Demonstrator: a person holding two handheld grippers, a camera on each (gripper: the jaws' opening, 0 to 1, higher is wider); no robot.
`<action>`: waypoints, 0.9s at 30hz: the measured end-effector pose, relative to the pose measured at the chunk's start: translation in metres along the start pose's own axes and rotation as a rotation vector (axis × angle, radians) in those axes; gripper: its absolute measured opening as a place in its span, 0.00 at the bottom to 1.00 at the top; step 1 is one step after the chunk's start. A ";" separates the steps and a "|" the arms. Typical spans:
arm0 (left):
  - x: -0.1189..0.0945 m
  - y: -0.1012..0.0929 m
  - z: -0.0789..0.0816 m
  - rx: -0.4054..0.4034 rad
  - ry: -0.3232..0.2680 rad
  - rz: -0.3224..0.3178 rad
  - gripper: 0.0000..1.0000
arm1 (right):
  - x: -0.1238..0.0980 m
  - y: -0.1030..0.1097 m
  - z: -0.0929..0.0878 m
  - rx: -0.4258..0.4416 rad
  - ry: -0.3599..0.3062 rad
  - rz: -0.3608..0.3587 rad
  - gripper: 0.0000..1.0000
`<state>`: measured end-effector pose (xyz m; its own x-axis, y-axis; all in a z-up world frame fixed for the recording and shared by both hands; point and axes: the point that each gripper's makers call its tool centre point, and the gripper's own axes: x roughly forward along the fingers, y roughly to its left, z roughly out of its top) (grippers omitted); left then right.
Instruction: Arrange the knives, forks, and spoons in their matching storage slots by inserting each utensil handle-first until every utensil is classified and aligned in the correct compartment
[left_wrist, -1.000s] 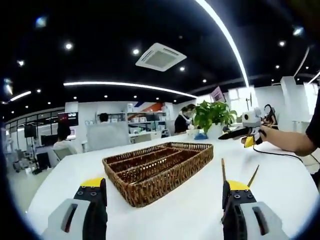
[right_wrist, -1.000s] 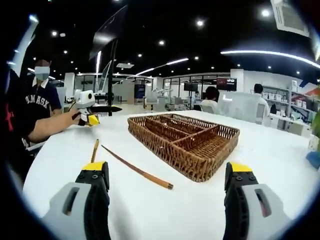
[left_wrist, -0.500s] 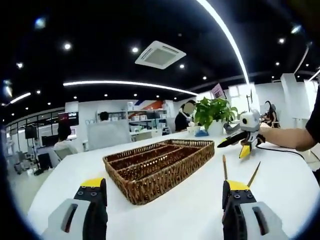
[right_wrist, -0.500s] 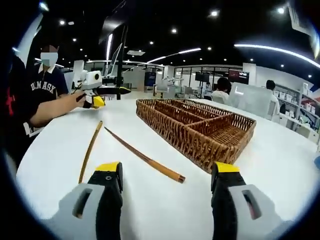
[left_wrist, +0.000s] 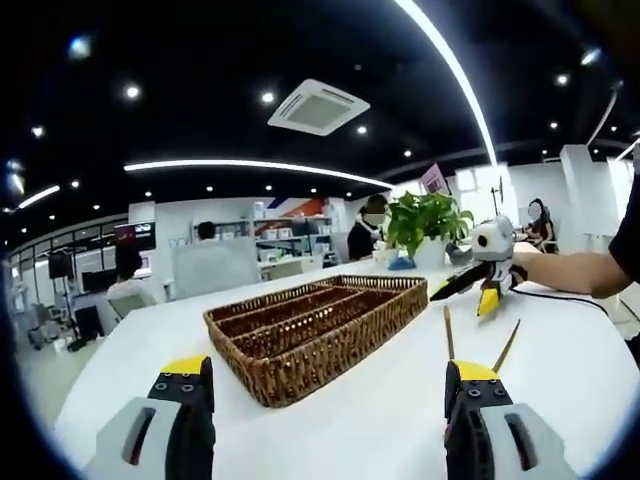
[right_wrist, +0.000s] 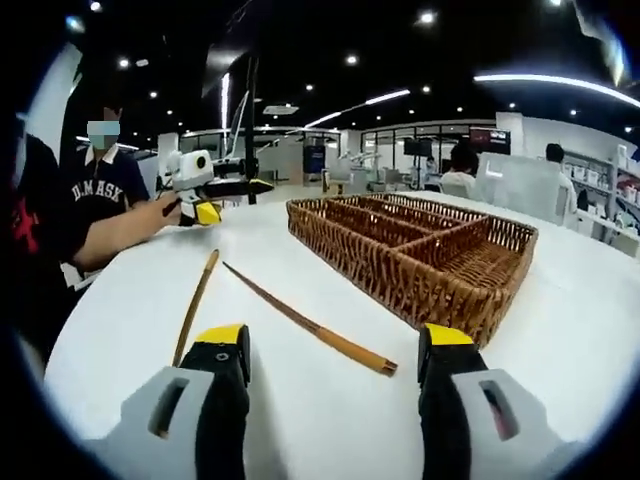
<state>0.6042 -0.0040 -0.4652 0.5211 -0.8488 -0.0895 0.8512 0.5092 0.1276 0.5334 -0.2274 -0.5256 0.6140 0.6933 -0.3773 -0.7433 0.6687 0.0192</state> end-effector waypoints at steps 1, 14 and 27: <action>0.000 0.000 0.000 -0.002 0.000 -0.001 1.00 | 0.001 -0.002 -0.003 -0.004 0.016 -0.003 0.68; 0.000 0.000 0.000 0.002 0.000 -0.002 1.00 | -0.004 0.008 -0.006 -0.039 0.027 0.032 0.21; 0.001 -0.001 0.000 0.011 0.002 -0.006 1.00 | 0.002 0.019 -0.001 -0.110 -0.013 0.086 0.15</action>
<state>0.6036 -0.0053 -0.4658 0.5162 -0.8514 -0.0927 0.8535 0.5024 0.1379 0.5203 -0.2139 -0.5268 0.5496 0.7506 -0.3668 -0.8176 0.5736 -0.0513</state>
